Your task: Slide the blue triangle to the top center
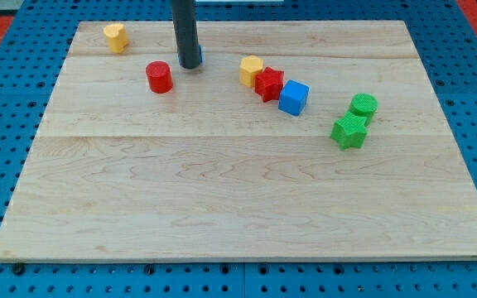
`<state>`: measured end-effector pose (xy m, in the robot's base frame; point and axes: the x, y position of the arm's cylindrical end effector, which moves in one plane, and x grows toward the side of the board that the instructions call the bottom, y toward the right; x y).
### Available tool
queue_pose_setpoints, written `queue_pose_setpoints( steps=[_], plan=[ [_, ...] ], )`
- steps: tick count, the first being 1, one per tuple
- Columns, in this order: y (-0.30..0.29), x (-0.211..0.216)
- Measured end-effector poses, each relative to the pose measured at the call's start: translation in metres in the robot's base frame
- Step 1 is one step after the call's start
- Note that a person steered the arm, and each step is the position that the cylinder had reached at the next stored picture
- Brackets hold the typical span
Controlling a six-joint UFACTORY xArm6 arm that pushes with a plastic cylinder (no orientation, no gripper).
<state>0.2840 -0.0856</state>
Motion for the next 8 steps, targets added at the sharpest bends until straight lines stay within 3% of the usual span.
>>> queue_pose_setpoints(
  steps=[2,3,5,7,8],
  plan=[
    [-0.036,-0.03],
    [-0.004,-0.038],
    [-0.024,-0.054],
    [0.063,-0.062],
    [0.078,-0.062]
  ],
)
